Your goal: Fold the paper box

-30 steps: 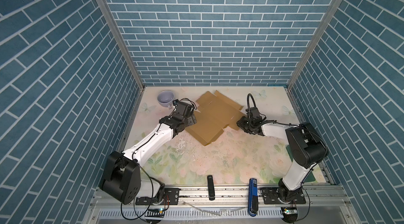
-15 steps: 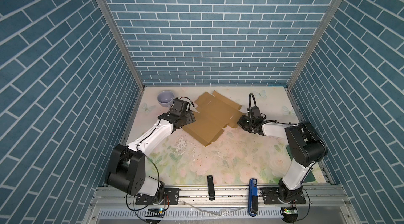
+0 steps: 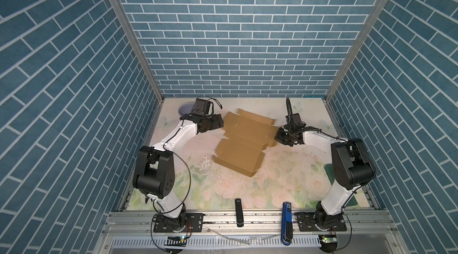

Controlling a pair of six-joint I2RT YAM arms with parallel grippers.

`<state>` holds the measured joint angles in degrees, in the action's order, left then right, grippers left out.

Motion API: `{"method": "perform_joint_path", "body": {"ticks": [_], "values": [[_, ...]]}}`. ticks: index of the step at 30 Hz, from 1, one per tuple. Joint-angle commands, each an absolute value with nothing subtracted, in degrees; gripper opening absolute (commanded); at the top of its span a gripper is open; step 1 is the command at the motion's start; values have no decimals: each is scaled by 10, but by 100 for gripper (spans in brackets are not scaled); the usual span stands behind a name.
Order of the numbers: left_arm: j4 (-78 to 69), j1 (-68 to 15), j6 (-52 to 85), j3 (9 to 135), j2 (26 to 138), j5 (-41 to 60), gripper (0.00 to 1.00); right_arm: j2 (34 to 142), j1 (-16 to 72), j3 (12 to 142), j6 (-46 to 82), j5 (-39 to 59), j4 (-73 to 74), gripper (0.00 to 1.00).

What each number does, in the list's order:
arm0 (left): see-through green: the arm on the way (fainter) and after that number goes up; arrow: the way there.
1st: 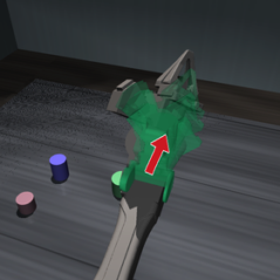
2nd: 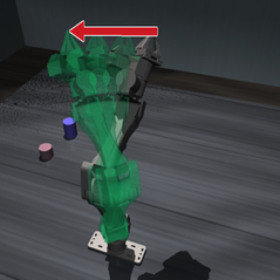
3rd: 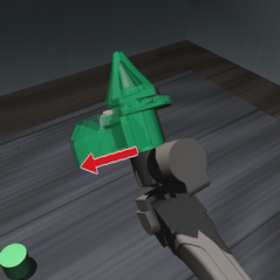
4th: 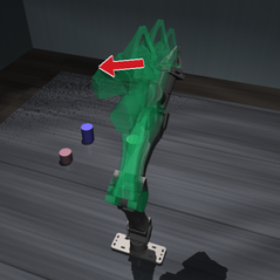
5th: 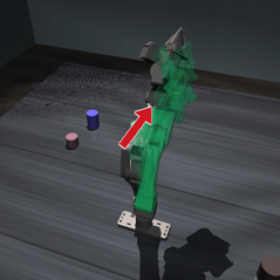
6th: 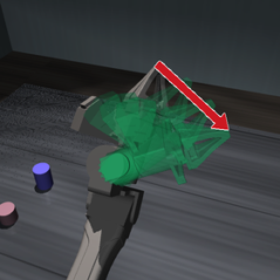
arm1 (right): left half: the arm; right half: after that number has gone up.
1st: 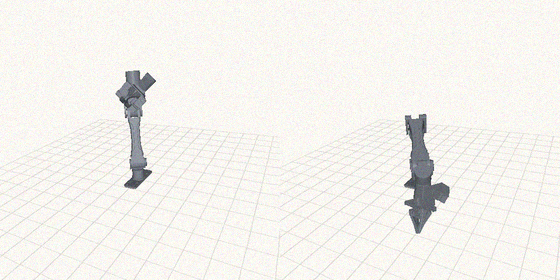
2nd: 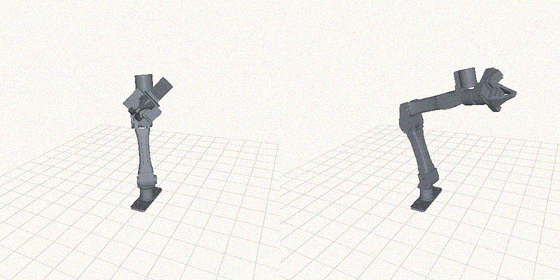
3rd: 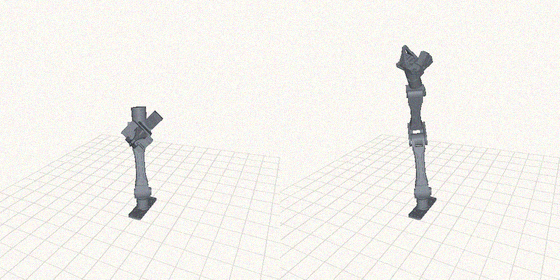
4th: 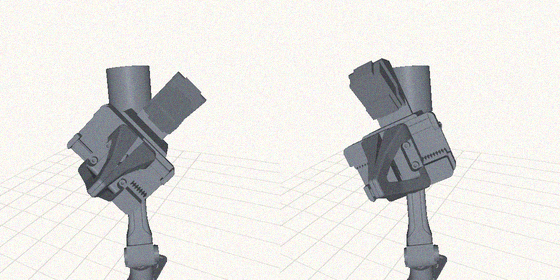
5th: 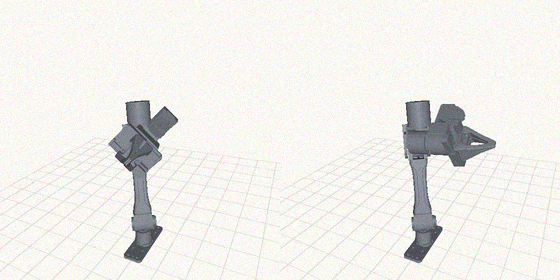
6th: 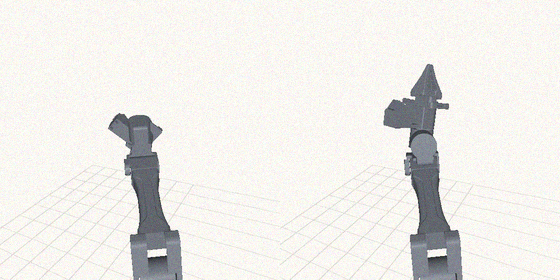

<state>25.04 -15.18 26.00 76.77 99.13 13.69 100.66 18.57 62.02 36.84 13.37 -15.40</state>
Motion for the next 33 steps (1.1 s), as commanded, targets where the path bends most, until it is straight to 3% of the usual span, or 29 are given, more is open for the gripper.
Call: {"method": "perform_joint_path", "body": {"ticks": [1,12,33], "values": [[312,-146,213,821,1046,205,84,992,179,661,269,137,-269,0],[374,-145,175,909,1165,238,83,1008,169,703,185,135,-314,0],[279,-146,189,843,1207,275,67,1019,163,712,166,146,-312,0]]}}
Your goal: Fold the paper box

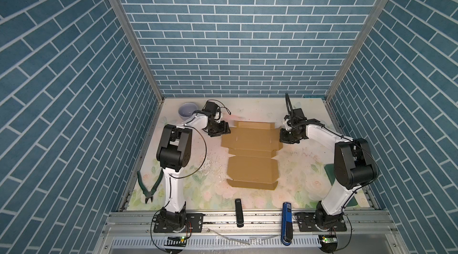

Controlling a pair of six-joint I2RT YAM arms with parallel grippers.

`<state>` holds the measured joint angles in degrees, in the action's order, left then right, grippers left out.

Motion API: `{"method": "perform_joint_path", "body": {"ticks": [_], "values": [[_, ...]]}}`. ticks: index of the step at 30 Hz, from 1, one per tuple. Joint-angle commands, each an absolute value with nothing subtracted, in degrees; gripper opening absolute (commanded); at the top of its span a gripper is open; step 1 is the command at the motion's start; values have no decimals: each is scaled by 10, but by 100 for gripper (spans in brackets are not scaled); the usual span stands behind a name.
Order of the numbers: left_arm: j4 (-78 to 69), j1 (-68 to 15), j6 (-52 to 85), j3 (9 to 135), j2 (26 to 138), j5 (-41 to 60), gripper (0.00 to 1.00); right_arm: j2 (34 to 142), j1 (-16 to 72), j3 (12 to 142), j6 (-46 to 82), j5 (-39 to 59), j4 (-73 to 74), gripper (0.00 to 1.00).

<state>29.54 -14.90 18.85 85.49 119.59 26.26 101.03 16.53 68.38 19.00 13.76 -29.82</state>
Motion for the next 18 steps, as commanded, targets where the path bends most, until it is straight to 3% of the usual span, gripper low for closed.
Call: {"method": "perform_joint_path", "body": {"ticks": [1,18], "values": [[275,-146,188,841,1206,276,66,1019,163,713,166,147,-312,0],[256,-168,199,824,1194,288,40,1032,162,725,170,147,-311,0]]}}
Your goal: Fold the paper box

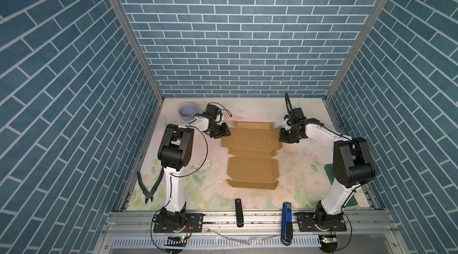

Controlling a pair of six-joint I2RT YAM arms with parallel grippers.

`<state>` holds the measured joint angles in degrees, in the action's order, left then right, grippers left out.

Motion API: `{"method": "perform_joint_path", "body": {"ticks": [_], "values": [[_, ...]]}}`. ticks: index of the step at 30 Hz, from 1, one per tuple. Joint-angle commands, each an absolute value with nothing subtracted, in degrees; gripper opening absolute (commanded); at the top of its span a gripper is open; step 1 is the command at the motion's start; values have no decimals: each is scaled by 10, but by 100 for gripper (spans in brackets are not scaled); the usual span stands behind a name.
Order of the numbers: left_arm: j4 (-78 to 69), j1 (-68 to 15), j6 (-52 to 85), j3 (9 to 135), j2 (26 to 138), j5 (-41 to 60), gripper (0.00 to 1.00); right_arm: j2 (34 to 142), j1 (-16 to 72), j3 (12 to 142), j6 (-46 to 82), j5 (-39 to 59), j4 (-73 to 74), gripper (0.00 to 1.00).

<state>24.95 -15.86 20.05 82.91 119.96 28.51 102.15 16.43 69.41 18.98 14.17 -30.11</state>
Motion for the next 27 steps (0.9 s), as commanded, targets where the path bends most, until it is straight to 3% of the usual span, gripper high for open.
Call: {"method": "perform_joint_path", "body": {"ticks": [1,12,18,27], "values": [[256,-169,199,824,1194,285,38,1033,162,726,171,147,-310,0],[265,-171,195,827,1180,261,16,1037,163,735,169,149,-310,0],[253,-171,203,819,1167,246,10,1035,162,743,168,143,-313,1],[173,-171,246,751,1119,214,5,996,163,748,170,95,-339,26]]}}
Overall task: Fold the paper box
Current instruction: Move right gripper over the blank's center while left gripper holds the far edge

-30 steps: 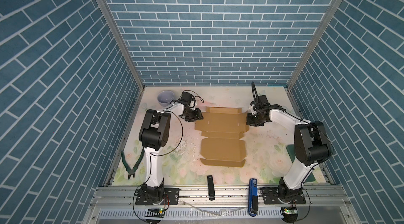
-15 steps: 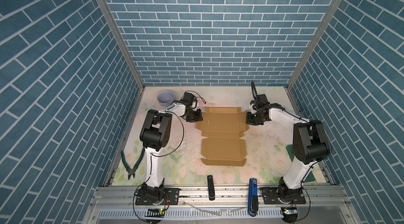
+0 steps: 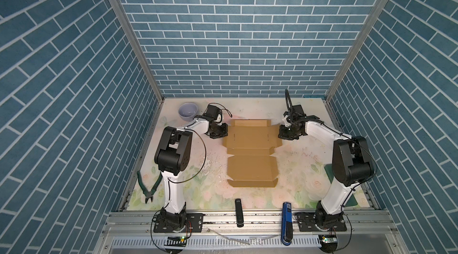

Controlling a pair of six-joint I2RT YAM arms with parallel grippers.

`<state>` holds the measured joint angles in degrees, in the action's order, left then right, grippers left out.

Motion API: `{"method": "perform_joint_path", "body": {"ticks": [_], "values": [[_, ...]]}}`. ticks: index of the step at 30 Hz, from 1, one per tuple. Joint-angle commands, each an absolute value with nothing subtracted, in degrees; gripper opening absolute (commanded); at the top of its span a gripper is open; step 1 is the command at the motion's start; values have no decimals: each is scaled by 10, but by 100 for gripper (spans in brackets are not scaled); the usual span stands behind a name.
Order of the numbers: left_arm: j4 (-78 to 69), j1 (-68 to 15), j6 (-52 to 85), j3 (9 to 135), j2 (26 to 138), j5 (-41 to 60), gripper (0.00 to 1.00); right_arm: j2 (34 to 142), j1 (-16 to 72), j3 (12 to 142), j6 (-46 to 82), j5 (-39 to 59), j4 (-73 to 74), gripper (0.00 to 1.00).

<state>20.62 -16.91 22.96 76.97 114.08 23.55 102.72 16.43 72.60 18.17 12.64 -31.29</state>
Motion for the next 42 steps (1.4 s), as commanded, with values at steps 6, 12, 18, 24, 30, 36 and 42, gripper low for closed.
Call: {"method": "perform_joint_path", "body": {"ticks": [6,12,18,24,30,36,42], "values": [[127,-170,264,711,1090,195,4,932,164,738,187,41,-366,37],[114,-170,278,707,1093,208,4,902,236,743,226,-1,-372,41],[125,-170,279,713,1110,228,4,954,354,758,287,-43,-316,43],[123,-165,262,716,1125,257,4,1017,446,773,304,-89,-233,47],[63,-143,283,681,1128,285,4,1078,507,824,331,-119,-228,55],[39,-136,290,670,1135,304,3,1137,545,896,392,-145,-280,59],[29,-135,289,665,1138,316,3,1184,570,933,423,-144,-288,61]]}}
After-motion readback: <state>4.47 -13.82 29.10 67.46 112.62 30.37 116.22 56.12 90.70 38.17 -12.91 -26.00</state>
